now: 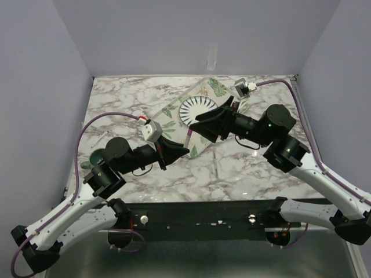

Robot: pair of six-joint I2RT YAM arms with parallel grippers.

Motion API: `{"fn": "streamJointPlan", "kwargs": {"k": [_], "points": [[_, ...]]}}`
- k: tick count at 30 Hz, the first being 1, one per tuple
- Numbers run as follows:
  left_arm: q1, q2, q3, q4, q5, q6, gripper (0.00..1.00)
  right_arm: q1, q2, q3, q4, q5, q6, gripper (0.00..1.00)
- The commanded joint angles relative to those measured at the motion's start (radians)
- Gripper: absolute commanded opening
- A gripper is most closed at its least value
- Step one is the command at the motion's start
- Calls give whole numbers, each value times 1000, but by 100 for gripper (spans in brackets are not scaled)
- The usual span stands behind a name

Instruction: Insert the pens into the pen caps

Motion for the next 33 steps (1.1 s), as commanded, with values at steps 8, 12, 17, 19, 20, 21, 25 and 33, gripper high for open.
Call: {"fn": "streamJointPlan", "kwargs": {"k": [8,12,17,19,20,21,25,33], "points": [[1,-14,4,5,-10,25,0,8,61,49,28,-72,-12,51],[2,-8,8,-1,-5,22,0,11,60,34,52,-84,-10,42],[1,0,17,8,-1,8,0,19,54,-11,65,-85,-21,28],[1,3,23,14,1,-3,0,23,45,-35,72,-89,-27,26],[2,8,34,15,3,-4,0,25,41,-63,74,-87,-29,24],[1,20,43,11,6,-4,0,28,37,-74,74,-78,-30,23],[2,46,71,-3,19,-6,0,36,26,-124,69,-72,-39,15],[1,35,65,28,-54,2,0,42,-11,-181,4,-3,-61,5]]}}
